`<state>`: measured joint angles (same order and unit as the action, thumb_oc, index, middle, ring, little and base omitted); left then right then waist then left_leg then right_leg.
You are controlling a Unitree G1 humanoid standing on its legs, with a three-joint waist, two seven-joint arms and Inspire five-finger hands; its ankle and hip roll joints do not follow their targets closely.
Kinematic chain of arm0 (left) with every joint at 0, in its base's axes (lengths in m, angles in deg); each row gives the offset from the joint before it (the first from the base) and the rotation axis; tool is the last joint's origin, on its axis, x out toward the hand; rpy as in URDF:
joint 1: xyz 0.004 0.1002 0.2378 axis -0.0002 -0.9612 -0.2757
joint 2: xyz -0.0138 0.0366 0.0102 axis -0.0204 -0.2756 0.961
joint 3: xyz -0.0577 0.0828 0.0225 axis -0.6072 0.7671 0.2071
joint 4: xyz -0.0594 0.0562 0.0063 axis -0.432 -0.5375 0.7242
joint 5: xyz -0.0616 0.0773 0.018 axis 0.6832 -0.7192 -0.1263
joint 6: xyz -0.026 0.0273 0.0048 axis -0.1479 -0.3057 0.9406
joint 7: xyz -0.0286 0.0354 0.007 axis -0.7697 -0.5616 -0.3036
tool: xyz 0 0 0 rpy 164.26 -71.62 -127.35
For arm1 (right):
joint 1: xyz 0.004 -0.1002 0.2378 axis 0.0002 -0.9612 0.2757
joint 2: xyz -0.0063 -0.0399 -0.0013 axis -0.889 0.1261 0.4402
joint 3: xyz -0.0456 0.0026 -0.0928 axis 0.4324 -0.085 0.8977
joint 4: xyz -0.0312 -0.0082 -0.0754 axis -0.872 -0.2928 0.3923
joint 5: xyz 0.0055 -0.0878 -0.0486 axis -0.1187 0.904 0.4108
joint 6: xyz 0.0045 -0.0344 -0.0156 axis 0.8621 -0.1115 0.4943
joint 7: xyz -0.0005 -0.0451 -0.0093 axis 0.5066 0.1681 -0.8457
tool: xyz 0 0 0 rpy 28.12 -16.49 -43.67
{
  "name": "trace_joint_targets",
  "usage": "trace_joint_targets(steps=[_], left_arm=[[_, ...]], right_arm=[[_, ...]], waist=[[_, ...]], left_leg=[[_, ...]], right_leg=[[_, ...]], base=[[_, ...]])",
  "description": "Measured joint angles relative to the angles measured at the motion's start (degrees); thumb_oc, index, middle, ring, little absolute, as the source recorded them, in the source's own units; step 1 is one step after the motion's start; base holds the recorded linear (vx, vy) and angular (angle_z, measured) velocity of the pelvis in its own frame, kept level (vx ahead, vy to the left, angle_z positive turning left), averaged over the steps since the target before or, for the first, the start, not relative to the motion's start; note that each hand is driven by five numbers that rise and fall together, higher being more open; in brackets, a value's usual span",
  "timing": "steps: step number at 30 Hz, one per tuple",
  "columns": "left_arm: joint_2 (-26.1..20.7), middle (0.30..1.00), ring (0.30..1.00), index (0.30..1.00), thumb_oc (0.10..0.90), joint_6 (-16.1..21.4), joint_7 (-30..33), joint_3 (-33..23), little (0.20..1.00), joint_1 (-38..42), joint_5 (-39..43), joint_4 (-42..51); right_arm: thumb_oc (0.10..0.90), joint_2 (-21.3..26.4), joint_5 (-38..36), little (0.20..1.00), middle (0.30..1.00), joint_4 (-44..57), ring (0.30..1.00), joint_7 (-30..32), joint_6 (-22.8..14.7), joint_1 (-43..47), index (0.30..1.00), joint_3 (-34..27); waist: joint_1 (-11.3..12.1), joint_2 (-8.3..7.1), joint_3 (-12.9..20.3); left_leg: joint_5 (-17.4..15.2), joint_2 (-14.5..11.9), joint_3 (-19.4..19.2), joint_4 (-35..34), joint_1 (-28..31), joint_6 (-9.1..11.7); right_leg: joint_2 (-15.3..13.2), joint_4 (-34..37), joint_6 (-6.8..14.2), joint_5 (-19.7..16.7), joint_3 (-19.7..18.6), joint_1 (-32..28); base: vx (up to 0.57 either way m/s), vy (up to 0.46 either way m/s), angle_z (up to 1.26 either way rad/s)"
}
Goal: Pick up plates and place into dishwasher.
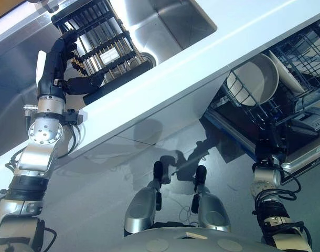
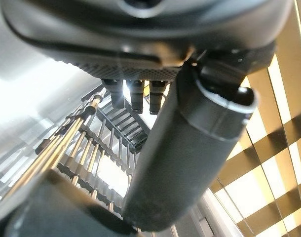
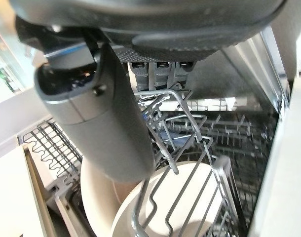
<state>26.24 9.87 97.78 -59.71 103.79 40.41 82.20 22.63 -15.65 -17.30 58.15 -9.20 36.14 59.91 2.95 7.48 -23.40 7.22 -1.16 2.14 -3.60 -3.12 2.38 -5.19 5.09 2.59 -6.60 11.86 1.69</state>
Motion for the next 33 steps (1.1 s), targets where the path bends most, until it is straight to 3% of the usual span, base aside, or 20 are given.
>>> trace_joint_targets(steps=[3,7,15,22,27,33], left_arm=[[0.0,0.9,0.9,0.9,0.8,0.0,-0.5,1.0,0.9,1.0,0.0,-0.8],[0.0,0.9,0.9,0.9,0.8,0.0,-2.9,2.0,0.9,2.6,0.4,-2.3],[-0.3,0.9,0.9,0.9,0.8,-0.4,-6.3,3.7,0.9,4.1,3.2,-3.5],[-1.0,0.9,0.9,0.9,0.8,-1.1,-8.8,3.7,0.9,4.1,4.5,-4.6],[-1.3,0.9,0.9,0.9,0.8,-1.1,-9.0,3.8,0.9,4.1,4.5,-4.5],[-1.7,0.9,0.9,0.9,0.8,-1.8,-9.0,3.8,0.9,3.5,4.5,-2.8]], right_arm=[[0.8,0.0,1.0,0.9,0.9,0.5,0.9,1.3,0.0,2.0,0.9,1.0],[0.8,0.2,5.7,0.9,0.9,0.5,0.9,8.0,1.9,7.6,0.9,2.2],[0.8,4.3,22.9,0.9,0.9,-3.4,0.9,19.8,13.2,12.1,0.9,4.2],[0.8,7.6,29.3,0.9,0.9,-4.9,0.9,20.0,19.1,14.2,0.9,10.6],[0.8,7.6,31.3,0.9,0.9,-4.9,0.9,20.8,19.1,14.8,0.9,13.3],[0.8,2.8,30.1,0.9,0.9,-1.8,0.9,25.0,16.6,13.2,0.9,11.1]], waist=[[0.4,-0.02,0.0],[1.2,0.01,-0.1],[5.2,0.04,-0.1],[6.4,-0.34,-0.2],[6.7,-0.71,-0.4],[6.6,-1.78,-1.0]], left_leg=[[0.0,0.0,0.0,0.0,0.4,0.0],[0.0,0.2,1.2,0.0,1.8,0.0],[0.0,0.6,4.2,0.1,4.6,0.0],[0.0,0.7,5.7,0.3,6.5,0.1],[0.2,0.7,6.1,0.5,6.5,0.6],[0.1,0.9,5.6,0.9,6.8,0.2]], right_leg=[[0.1,0.0,0.0,0.0,0.0,-0.5],[0.0,0.0,0.2,0.2,0.9,-2.3],[-0.1,0.0,0.2,1.3,4.5,-6.9],[-0.2,0.0,0.3,1.6,5.9,-9.7],[-0.2,0.0,0.5,1.7,6.0,-9.9],[-0.4,-0.4,0.5,1.7,5.5,-10.0]], base=[[0.1,0.038,0.01],[0.16,0.035,0.11],[0.14,0.014,0.21],[0.08,-0.002,0.13],[0.02,-0.018,0.06],[0.01,-0.003,-0.04]])
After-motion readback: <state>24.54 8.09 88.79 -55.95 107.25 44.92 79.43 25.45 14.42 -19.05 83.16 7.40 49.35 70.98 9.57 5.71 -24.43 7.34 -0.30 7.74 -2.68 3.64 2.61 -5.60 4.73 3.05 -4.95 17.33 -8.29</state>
